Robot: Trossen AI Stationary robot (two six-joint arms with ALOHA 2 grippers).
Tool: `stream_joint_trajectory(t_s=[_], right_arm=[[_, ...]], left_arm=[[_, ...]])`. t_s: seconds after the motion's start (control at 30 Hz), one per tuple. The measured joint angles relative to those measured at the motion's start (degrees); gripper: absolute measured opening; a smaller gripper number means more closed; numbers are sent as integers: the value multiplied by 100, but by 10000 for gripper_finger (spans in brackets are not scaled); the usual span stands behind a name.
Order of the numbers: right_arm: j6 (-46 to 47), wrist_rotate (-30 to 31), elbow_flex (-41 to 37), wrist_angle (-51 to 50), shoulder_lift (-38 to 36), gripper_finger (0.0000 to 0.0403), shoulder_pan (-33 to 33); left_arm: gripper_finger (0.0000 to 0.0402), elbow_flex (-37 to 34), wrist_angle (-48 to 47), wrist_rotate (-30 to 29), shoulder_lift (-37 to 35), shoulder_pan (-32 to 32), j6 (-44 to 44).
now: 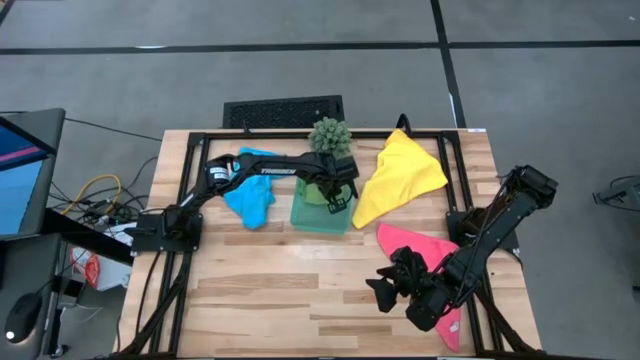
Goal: Fold microfiber towels
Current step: Put the green micro fiber cloth into the green bin
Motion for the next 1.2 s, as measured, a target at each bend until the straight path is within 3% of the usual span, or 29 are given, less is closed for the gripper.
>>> stream_joint_trajectory(t_s=[0.43,0.53,0.63,0.8,0.9,1.03,1.2], right_arm=[[13,90,0,171,0,269,0],[45,86,-1,177,0,269,2],[46,86,0,182,0,269,13],[39,86,0,176,0,269,13],[17,88,0,187,-1,269,13],[15,85,0,191,0,269,65],[25,83,0,189,0,269,164]], left_arm=[[0,103,958,108,-4,71,-69],[0,373,329,163,-13,89,185],[0,742,-899,378,-62,94,685],[0,916,-2415,1244,-191,28,997],[0,631,-2597,953,-157,-106,1099],[0,285,-1997,1020,-144,-347,908],[0,-14,-1810,131,-155,-626,1089]])
